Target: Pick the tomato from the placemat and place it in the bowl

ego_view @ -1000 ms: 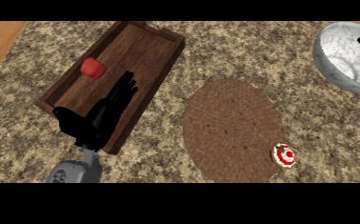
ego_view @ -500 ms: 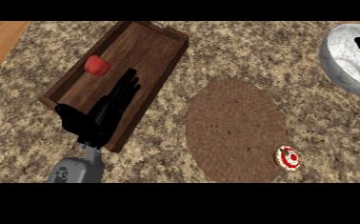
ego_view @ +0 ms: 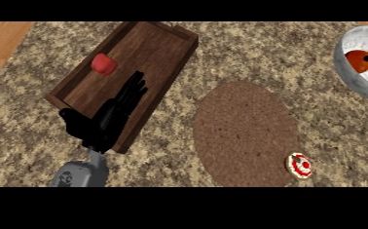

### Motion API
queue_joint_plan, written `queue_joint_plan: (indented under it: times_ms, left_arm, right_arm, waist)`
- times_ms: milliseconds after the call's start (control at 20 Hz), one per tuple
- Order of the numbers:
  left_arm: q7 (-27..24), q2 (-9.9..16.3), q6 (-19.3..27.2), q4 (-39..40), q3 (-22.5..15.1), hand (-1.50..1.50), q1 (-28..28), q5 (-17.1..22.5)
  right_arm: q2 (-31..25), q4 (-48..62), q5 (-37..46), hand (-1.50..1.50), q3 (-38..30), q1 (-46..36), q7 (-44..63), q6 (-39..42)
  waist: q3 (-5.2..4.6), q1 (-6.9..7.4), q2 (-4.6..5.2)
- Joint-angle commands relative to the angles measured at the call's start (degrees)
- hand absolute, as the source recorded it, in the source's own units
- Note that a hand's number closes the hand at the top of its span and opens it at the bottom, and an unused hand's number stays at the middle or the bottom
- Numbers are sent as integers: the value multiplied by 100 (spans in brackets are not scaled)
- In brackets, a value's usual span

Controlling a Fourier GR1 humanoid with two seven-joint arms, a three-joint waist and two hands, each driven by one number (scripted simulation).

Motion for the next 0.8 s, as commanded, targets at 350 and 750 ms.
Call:
queue_joint_plan:
  times_ms: [350,750]
  left_arm:
    - [124,118,-17,-5,225,0,-38,139]
    - [-27,107,181,-144,260,0,399,-28]
  right_arm:
    - [173,212,-2139,-150,-2030,-326,-1823,-597]
    - [-15,-488,-3502,-150,-2854,426,-3328,917]
  waist:
    - [21,-237,-92]
    - [-22,-563,-236]
